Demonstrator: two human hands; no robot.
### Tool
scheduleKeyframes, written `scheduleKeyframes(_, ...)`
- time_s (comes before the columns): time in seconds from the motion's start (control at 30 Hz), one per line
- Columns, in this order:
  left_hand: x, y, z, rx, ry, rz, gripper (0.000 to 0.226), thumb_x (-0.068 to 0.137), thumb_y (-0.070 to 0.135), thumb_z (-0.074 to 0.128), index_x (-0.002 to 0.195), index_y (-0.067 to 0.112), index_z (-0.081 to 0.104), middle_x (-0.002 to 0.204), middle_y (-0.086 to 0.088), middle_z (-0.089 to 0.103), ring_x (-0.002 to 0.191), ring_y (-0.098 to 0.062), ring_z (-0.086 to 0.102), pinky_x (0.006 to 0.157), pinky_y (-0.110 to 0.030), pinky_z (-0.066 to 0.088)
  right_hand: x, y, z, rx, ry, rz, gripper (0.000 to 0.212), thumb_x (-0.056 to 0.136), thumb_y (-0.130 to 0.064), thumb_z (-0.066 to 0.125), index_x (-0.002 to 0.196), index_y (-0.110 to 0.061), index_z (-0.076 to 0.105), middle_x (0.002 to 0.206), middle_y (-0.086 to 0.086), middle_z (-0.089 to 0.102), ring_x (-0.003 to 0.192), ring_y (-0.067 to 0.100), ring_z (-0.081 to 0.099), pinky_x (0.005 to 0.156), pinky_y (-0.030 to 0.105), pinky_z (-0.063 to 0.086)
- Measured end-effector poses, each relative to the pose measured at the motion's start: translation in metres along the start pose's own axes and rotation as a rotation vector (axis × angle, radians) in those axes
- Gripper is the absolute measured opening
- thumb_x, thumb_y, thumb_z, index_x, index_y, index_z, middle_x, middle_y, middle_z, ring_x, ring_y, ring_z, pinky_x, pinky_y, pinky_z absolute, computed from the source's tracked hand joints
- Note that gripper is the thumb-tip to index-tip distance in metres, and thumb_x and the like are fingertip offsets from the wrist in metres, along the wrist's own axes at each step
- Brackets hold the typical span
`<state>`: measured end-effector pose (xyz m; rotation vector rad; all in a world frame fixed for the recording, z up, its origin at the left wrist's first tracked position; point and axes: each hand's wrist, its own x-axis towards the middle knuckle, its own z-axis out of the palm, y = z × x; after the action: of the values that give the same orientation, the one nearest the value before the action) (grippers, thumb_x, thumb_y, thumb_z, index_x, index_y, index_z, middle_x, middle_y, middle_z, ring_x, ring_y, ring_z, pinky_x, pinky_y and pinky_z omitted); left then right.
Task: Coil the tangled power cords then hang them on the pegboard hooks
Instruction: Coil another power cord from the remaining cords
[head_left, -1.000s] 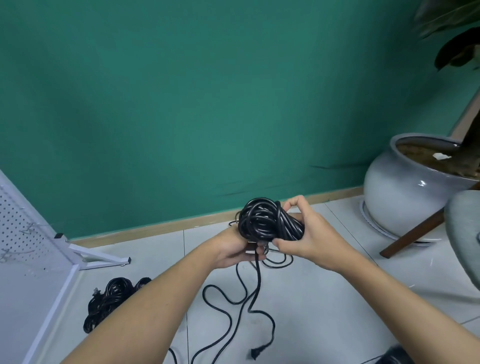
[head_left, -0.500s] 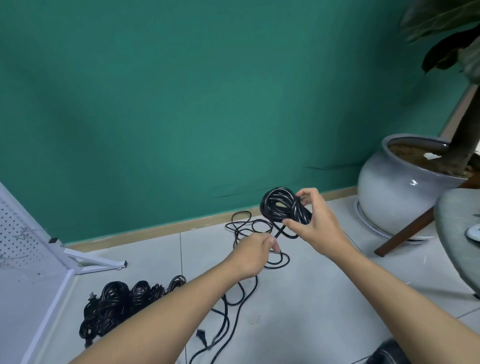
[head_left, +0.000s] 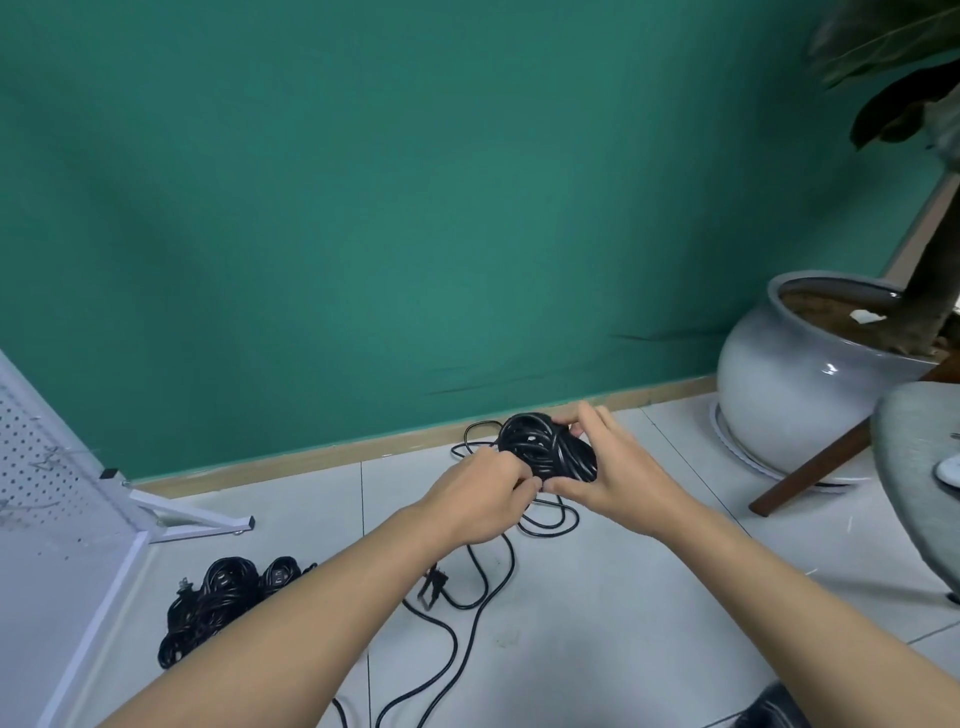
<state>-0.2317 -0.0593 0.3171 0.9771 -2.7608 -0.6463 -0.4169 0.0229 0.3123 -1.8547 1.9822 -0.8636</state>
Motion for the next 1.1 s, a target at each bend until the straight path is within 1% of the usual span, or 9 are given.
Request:
scheduleKeyframes(0.1, 0.0, -0.005, -0.002, -0.11, -0.054, -0.004, 0.046, 0.103, 0.022, 0.049, 0.058, 0.015, 0.043, 0.054, 0.0, 0.043, 0.053, -0.014, 0.039, 0.056, -0.035, 0.029, -0.002, 0.001, 0.005, -0.027, -0.127, 0.012, 0.065, 0.077, -0.043, 0.086, 0.122, -0.039, 0.04, 0.119, -0.018, 0.041, 0.114, 0.007, 0.053, 0.092, 0.032, 0.049)
scheduleKeyframes(0.23, -0.001, -0.001, 0.0, -0.203, -0.106, -0.016, 0.046, 0.102, 0.02, 0.053, 0.058, 0.014, 0.04, 0.053, 0.002, 0.032, 0.048, -0.014, 0.028, 0.049, -0.027, 0.023, -0.002, -0.001, 0.011, -0.078, -0.171, 0.003, 0.065, 0.076, -0.036, 0.082, 0.125, -0.04, 0.039, 0.117, -0.015, 0.041, 0.1, 0.014, 0.059, 0.086, 0.039, 0.054)
scheduleKeyframes(0.37, -0.003, -0.002, 0.0, -0.193, -0.169, -0.032, 0.033, 0.096, 0.021, 0.057, 0.068, 0.004, 0.055, 0.062, -0.012, 0.045, 0.056, -0.017, 0.036, 0.055, -0.032, 0.031, -0.002, -0.004, 0.02, -0.208, -0.2, 0.017, 0.064, 0.076, -0.036, 0.079, 0.122, -0.041, 0.034, 0.114, -0.011, 0.04, 0.088, 0.025, 0.062, 0.078, 0.047, 0.055)
scheduleKeyframes(0.43, -0.004, -0.002, -0.004, -0.152, -0.161, -0.001, 0.019, 0.089, 0.019, 0.06, 0.071, 0.011, 0.063, 0.068, -0.009, 0.058, 0.062, -0.016, 0.044, 0.058, -0.03, 0.037, -0.001, -0.002, 0.021, -0.273, -0.211, 0.029, 0.063, 0.077, -0.036, 0.078, 0.122, -0.04, 0.034, 0.114, -0.011, 0.039, 0.088, 0.027, 0.062, 0.076, 0.047, 0.055)
scheduleKeyframes(0.6, -0.002, 0.003, -0.021, 0.169, -0.123, 0.139, 0.02, 0.091, 0.029, 0.069, 0.074, 0.023, 0.062, 0.068, 0.002, 0.06, 0.068, -0.019, 0.054, 0.06, -0.032, 0.042, -0.002, -0.005, 0.021, -0.391, -0.327, -0.02, 0.053, 0.076, -0.035, 0.077, 0.113, -0.038, 0.038, 0.106, -0.015, 0.041, 0.094, 0.023, 0.058, 0.076, 0.045, 0.054)
scheduleKeyframes(0.7, 0.002, -0.001, -0.042, 0.162, -0.029, 0.152, 0.027, 0.084, 0.045, 0.079, 0.07, 0.028, 0.062, 0.061, 0.012, 0.054, 0.063, -0.011, 0.051, 0.055, -0.028, 0.034, -0.003, -0.005, 0.015, -0.294, -0.35, -0.047, 0.057, 0.074, -0.038, 0.083, 0.118, -0.042, 0.047, 0.112, -0.018, 0.05, 0.101, 0.012, 0.055, 0.082, 0.04, 0.053)
scheduleKeyframes(0.83, 0.006, -0.018, -0.053, -0.109, 0.06, 0.132, 0.034, 0.065, 0.046, 0.094, 0.072, 0.021, 0.072, 0.056, 0.01, 0.055, 0.054, -0.007, 0.046, 0.051, -0.021, 0.031, -0.01, -0.016, 0.01, -0.059, -0.369, -0.076, 0.061, 0.071, -0.037, 0.09, 0.113, -0.049, 0.048, 0.11, -0.024, 0.059, 0.099, -0.001, 0.056, 0.083, 0.026, 0.049)
scheduleKeyframes(0.97, 0.007, -0.034, -0.048, -0.389, 0.13, -0.005, 0.042, 0.056, 0.039, 0.101, 0.075, 0.021, 0.068, 0.055, 0.017, 0.052, 0.054, -0.003, 0.043, 0.053, -0.017, 0.033, -0.016, -0.03, 0.007, 0.049, -0.302, -0.053, 0.085, 0.072, -0.037, 0.092, 0.131, -0.052, 0.032, 0.124, -0.026, 0.06, 0.112, 0.003, 0.055, 0.097, 0.032, 0.047)
scheduleKeyframes(1.1, 0.012, -0.049, -0.039, -0.635, 0.027, -0.1, 0.051, 0.057, 0.042, 0.1, 0.084, 0.018, 0.064, 0.063, 0.013, 0.057, 0.059, -0.01, 0.048, 0.063, -0.026, 0.037, -0.017, -0.039, 0.005, 0.062, -0.269, -0.119, 0.092, 0.074, -0.03, 0.09, 0.142, -0.054, 0.033, 0.122, -0.023, 0.063, 0.099, -0.001, 0.059, 0.093, 0.03, 0.051)
